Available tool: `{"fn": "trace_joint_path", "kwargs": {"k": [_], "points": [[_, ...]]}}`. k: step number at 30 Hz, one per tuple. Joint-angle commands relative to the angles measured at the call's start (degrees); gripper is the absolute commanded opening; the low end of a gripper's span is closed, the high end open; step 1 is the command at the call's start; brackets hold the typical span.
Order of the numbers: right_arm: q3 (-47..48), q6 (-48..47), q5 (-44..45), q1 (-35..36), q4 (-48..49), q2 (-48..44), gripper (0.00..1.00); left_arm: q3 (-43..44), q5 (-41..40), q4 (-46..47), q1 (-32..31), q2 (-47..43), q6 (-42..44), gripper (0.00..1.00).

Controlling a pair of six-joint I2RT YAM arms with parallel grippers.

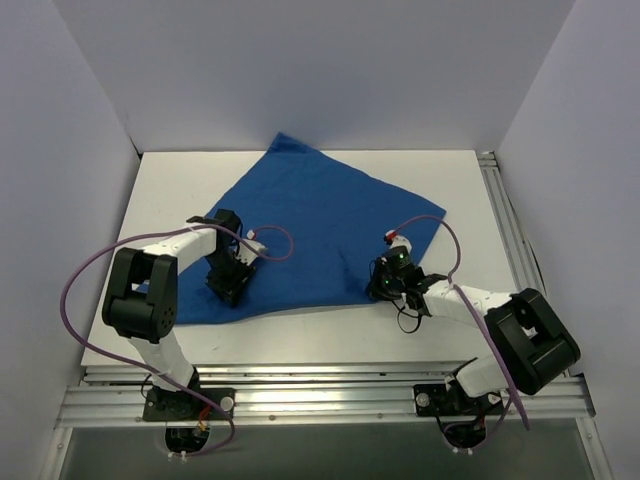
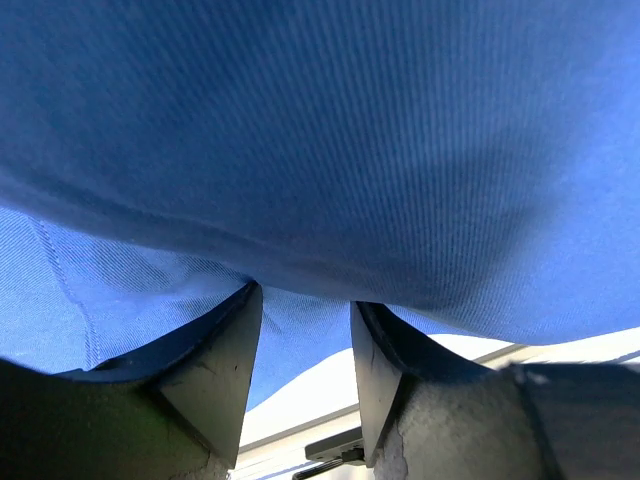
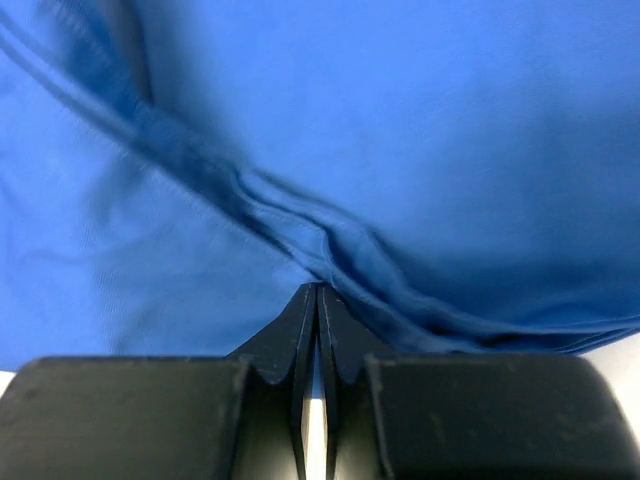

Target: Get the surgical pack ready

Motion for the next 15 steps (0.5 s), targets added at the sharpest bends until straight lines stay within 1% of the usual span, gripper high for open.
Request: {"fn": "trace_joint_path", "kwargs": {"k": [1, 3, 8, 9, 12, 15], "points": [[-2.1, -0.1, -0.8, -2.3, 0.4, -0.2, 0.0, 1.1, -1.2, 7.8, 0.4, 2.2, 0.5, 0.5], [-2.6, -0.6, -0.7, -3.0, -2.1, -2.0, 0.0, 1.1, -0.7, 7.9, 0.5, 1.7, 0.6, 0.51], [-3.4, -1.7, 0.8, -9.3, -8.0, -9.2, 0.0, 0.9, -0.3, 8.2, 0.9, 0.3, 1.2, 0.51], [-3.9, -1.2, -0.7, -10.2, -7.6, -9.9, 0.0, 0.9, 0.2, 8.3, 1.1, 0.0, 1.3, 0.51], [-3.7, -0.3, -1.0, -12.4, -8.4, -10.1, 0.0, 1.6, 1.8, 7.8, 1.6, -1.0, 1.5, 0.53], [-0.7, -0.8, -0.7, -12.8, -11.4, -10.9, 0.0, 2.7, 3.5, 6.1, 2.3, -3.6, 1.7, 0.55]]}}
